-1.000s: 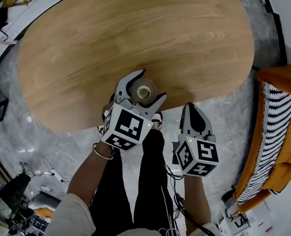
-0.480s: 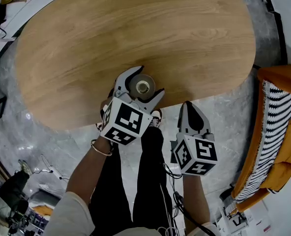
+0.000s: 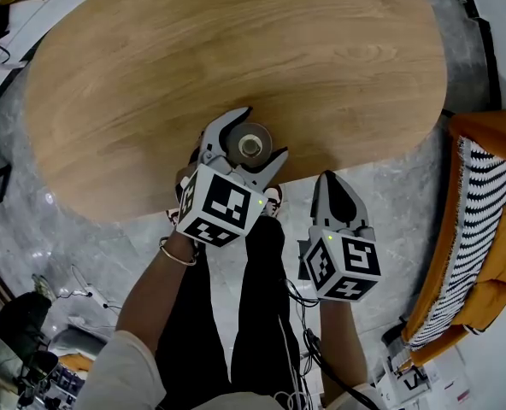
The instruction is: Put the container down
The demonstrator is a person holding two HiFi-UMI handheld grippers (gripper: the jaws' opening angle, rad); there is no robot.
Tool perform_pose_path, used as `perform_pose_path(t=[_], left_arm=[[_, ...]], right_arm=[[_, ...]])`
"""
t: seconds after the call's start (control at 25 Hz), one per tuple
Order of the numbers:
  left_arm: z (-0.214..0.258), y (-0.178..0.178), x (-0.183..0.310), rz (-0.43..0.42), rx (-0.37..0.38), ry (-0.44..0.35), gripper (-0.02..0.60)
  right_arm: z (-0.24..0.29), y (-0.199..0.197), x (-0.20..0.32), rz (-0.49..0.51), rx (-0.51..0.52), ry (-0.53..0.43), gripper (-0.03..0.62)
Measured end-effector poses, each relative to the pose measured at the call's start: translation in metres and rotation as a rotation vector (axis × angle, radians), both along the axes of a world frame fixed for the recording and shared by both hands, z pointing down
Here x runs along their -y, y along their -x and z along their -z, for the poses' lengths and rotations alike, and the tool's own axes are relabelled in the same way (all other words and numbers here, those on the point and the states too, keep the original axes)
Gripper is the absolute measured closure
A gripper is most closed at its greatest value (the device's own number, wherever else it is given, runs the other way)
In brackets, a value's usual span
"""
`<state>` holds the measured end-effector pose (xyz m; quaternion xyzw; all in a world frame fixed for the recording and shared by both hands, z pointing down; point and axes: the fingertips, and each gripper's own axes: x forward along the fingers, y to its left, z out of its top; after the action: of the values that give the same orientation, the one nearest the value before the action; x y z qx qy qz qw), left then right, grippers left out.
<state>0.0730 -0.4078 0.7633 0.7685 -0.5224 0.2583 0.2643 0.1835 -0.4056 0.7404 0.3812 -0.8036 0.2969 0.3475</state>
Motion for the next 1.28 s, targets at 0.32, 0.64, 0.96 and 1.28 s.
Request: perform_pose_path(t=[0.32, 0.64, 0.96, 1.28], left_arm=[[0.001, 0.0, -0.002, -0.007, 0.003, -0.017, 0.236], [-0.002, -0.003, -0.004, -0.027, 0.032, -0.056, 0.236], [-0.001, -0.004, -0.005, -0.032, 0.054, -0.091, 0.236], [0.002, -0.002, -0.004, 0.0, 0.04, -0.122, 0.235]], right_arm=[[0.0, 0.001, -0.002, 0.006, 0.0, 0.001, 0.571], [-0.003, 0.001, -0.006, 0.011, 0.001, 0.007, 0.571], [-0.006, 0.002, -0.01, 0.022, -0.002, 0.01, 0.571], [-0.005, 0.006, -0.012, 0.022, 0.004, 0.009, 0.571]])
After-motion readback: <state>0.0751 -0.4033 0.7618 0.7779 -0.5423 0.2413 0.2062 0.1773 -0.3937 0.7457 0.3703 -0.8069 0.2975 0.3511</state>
